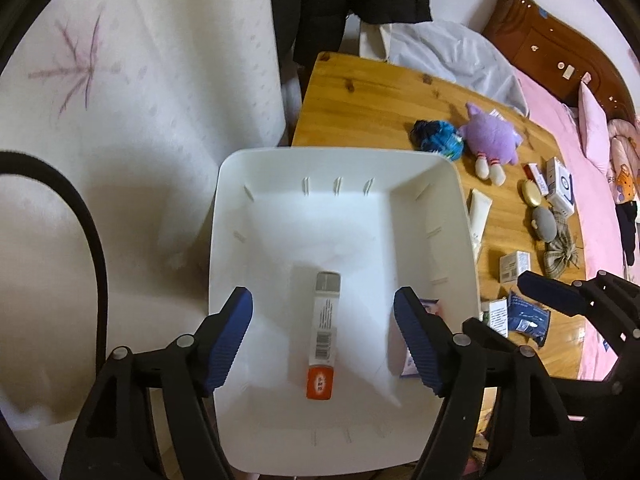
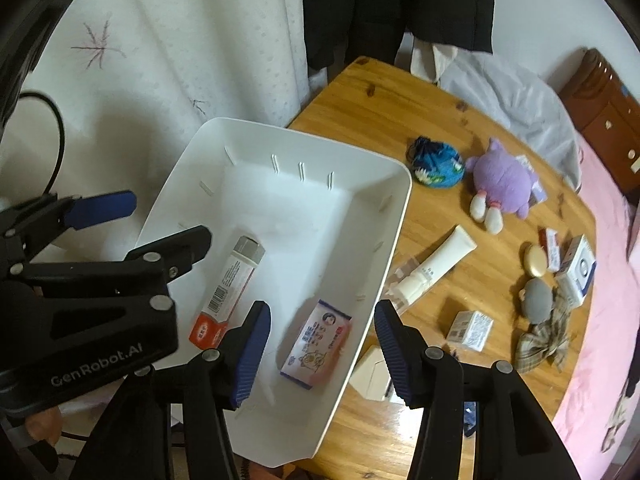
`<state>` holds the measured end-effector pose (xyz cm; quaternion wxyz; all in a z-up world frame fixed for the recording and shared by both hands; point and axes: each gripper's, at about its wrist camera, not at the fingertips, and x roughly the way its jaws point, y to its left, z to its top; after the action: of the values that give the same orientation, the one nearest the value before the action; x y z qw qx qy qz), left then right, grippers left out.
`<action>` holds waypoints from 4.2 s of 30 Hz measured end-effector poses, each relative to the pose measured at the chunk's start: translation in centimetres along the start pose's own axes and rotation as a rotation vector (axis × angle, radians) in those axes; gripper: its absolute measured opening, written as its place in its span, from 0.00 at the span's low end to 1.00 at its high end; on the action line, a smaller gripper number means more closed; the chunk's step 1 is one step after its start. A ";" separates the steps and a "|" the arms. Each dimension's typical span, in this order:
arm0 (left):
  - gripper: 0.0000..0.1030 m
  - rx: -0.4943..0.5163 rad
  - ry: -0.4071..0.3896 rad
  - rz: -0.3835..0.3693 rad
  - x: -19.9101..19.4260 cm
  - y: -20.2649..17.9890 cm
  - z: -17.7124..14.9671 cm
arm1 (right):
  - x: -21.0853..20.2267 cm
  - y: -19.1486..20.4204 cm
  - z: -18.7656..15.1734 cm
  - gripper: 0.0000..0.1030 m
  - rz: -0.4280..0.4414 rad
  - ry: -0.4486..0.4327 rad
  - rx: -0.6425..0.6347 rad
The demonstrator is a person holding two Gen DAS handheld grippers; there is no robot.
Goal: Organize objects
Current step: 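Carry both items over the white tray and open both grippers to drop them, then move both grippers back over the table toward the plaid bow, then grasp the plaid bow with the right gripper while the left gripper grasps the grey puff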
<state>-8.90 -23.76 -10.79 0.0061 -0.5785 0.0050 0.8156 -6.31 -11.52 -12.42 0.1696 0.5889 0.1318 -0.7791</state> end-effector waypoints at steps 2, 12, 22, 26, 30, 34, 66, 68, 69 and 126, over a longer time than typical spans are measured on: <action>0.75 0.013 -0.010 -0.008 -0.3 -0.4 0.2 | -0.4 -0.1 -0.1 0.54 -0.011 -0.010 -0.002; 0.75 0.063 -0.050 -0.024 -2.0 -1.9 0.5 | -2.0 -0.8 -1.1 0.54 -0.040 -0.047 0.018; 0.76 0.143 -0.121 -0.048 -4.2 -4.1 0.9 | -4.5 -2.3 -2.8 0.54 -0.092 -0.107 0.087; 0.79 0.174 -0.156 -0.070 -5.2 -5.3 1.4 | -5.9 -3.8 -3.6 0.54 -0.121 -0.147 0.144; 0.80 0.209 -0.195 -0.101 -6.3 -6.6 2.0 | -7.8 -5.7 -4.6 0.54 -0.150 -0.190 0.220; 0.84 0.253 -0.241 -0.135 -7.8 -8.5 3.0 | -9.4 -7.4 -5.6 0.61 -0.184 -0.227 0.272; 0.97 0.399 -0.155 -0.264 -3.2 -32.6 10.1 | -0.7 -31.7 -14.2 0.62 0.002 -0.115 0.730; 0.97 0.391 -0.116 -0.268 -1.8 -33.5 10.3 | 0.7 -33.0 -14.7 0.62 0.034 -0.089 0.765; 0.97 0.387 -0.092 -0.261 -0.8 -34.1 10.4 | 1.3 -33.5 -15.0 0.62 0.051 -0.081 0.782; 0.75 0.338 0.285 -0.019 19.3 -36.6 5.9 | 10.5 -39.8 -16.7 0.24 0.034 -0.066 0.817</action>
<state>-20.30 12.97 -27.13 0.1102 -0.6786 0.1370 0.7131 -11.07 30.19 -26.83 -0.0614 0.5847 -0.2038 -0.7828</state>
